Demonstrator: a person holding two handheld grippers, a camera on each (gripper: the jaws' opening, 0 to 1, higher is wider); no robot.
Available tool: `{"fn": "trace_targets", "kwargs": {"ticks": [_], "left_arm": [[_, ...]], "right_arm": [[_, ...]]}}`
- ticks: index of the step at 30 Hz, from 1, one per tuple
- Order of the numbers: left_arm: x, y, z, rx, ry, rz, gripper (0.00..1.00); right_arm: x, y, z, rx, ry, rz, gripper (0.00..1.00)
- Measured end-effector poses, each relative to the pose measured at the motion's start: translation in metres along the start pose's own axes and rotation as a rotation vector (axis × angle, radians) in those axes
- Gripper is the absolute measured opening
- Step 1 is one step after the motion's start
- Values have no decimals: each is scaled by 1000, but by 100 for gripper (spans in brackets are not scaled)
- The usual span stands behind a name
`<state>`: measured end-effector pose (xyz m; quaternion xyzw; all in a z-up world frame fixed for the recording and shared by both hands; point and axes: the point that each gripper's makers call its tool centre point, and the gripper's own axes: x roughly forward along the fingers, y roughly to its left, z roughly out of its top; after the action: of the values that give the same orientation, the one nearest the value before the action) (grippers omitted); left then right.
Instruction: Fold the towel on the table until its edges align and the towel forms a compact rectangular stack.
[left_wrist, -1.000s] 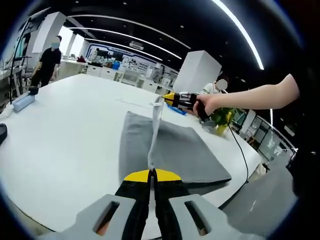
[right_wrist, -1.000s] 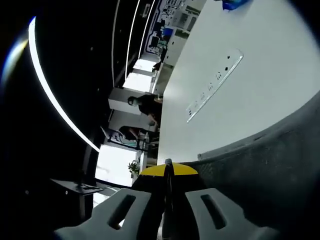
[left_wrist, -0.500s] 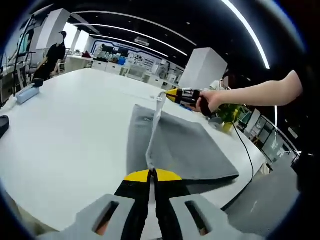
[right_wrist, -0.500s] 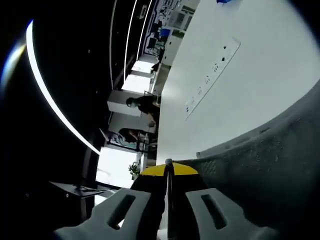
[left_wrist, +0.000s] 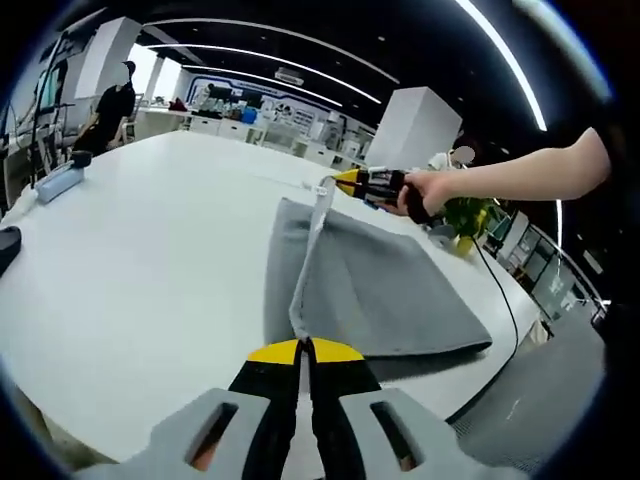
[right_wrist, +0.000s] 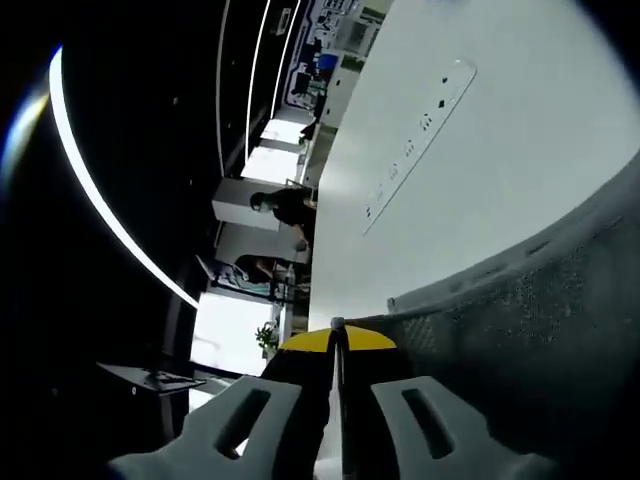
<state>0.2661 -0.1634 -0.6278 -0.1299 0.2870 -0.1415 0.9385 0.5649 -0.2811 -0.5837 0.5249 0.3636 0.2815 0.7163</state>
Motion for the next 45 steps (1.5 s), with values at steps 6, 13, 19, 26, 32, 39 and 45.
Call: {"fn": "trace_targets", "kwargs": {"ticks": [6, 13, 19, 26, 32, 39, 45], "left_arm": [[2, 8, -13, 115, 85, 34, 3], [-3, 23, 1, 23, 12, 71, 10], [0, 20, 4, 42, 11, 67, 11], [6, 7, 2, 120, 42, 40, 11], [8, 0, 5, 124, 37, 16, 11], [10, -3, 12, 130, 25, 1, 11], [14, -5, 25, 226, 42, -52, 11]], "right_arm": [[1, -6, -2, -40, 14, -11, 0], [4, -6, -6, -38, 20, -3, 0], [10, -10, -12, -48, 30, -12, 1], [14, -13, -11, -67, 32, -17, 12], [2, -12, -12, -103, 60, -7, 7], [-27, -22, 6, -114, 44, -29, 8], [-57, -35, 19, -131, 27, -66, 7]]}}
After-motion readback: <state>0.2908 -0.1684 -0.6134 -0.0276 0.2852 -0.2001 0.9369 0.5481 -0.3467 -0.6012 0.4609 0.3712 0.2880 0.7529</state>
